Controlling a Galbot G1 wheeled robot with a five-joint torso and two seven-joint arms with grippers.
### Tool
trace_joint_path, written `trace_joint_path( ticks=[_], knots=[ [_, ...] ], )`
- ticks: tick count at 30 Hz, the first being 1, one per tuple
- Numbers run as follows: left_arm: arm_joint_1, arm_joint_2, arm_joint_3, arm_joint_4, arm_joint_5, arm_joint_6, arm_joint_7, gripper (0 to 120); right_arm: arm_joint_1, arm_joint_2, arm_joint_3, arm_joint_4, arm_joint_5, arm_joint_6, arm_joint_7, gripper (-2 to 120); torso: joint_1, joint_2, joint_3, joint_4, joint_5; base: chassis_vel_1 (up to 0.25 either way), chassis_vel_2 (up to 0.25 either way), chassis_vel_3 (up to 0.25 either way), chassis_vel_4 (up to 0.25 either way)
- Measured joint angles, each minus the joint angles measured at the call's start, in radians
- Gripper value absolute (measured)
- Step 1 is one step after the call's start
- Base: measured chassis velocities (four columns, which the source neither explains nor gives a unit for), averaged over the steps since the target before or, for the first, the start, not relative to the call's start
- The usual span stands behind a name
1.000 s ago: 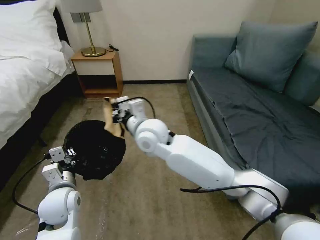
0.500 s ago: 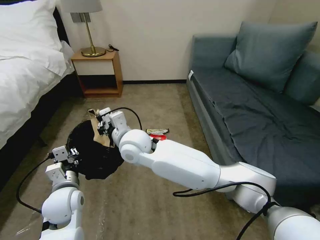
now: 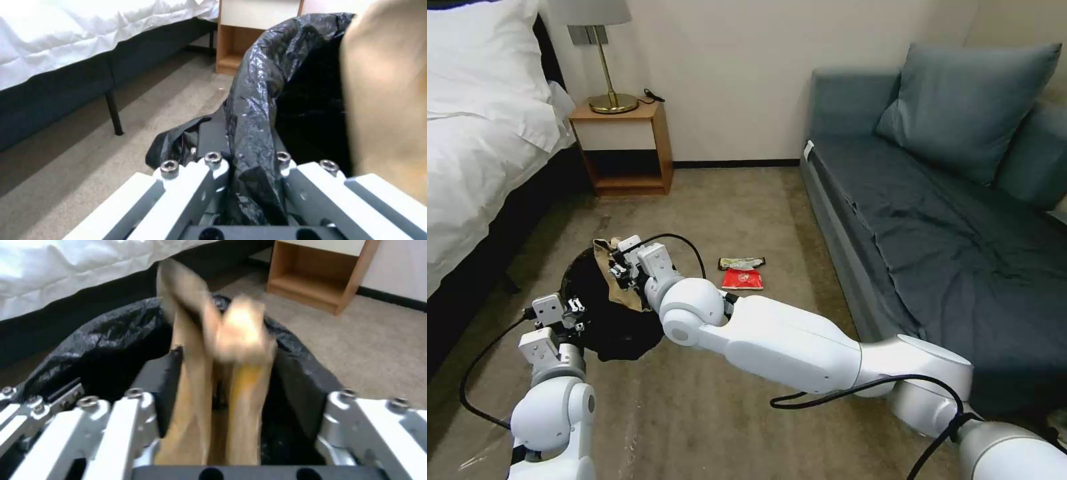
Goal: Pick up the trash bin, then pick up the garbage on the floor and place it into the trash bin.
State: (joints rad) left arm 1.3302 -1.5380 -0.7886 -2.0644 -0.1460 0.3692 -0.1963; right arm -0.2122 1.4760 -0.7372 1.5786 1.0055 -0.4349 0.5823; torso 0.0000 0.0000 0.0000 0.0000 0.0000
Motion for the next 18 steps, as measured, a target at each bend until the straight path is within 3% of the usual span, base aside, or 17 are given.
trace_joint_path(
  ticks=[2,4,10,14,18],
  knots=[
    [0.0,0.001,-0.001,-0.001,-0.001,0.0,0.0,4,-0.001,-0.002,0.001,0.001,-0.001,0.0,0.0,64,0.0,0.0,0.0,0.0,0.0,0.0,0.0,0.0,0.0],
    [-0.001,0.001,-0.002,-0.003,-0.002,0.002,-0.001,4,-0.001,-0.004,0.004,0.004,-0.002,0.0,0.0,77,0.0,0.0,0.0,0.0,0.0,0.0,0.0,0.0,0.0],
    [0.0,0.002,-0.007,-0.008,-0.006,0.004,-0.001,4,0.004,-0.02,0.043,0.011,-0.015,-0.001,-0.008,98,0.0,0.0,0.0,0.0002,0.0,0.0,0.0,0.0,0.0],
    [0.003,0.007,-0.016,-0.013,-0.019,0.004,0.001,4,0.0,-0.04,0.087,0.023,-0.036,0.001,-0.02,99,0.0,0.0,0.0,0.0001,0.0,0.0,0.0,0.0,0.0],
    [0.003,0.029,-0.033,-0.017,-0.067,0.015,0.033,4,-0.089,-0.118,0.263,0.1,-0.112,0.026,-0.066,100,0.0,0.0,0.0,0.0004,0.0002,0.0,0.0,0.0,0.0]
  ],
)
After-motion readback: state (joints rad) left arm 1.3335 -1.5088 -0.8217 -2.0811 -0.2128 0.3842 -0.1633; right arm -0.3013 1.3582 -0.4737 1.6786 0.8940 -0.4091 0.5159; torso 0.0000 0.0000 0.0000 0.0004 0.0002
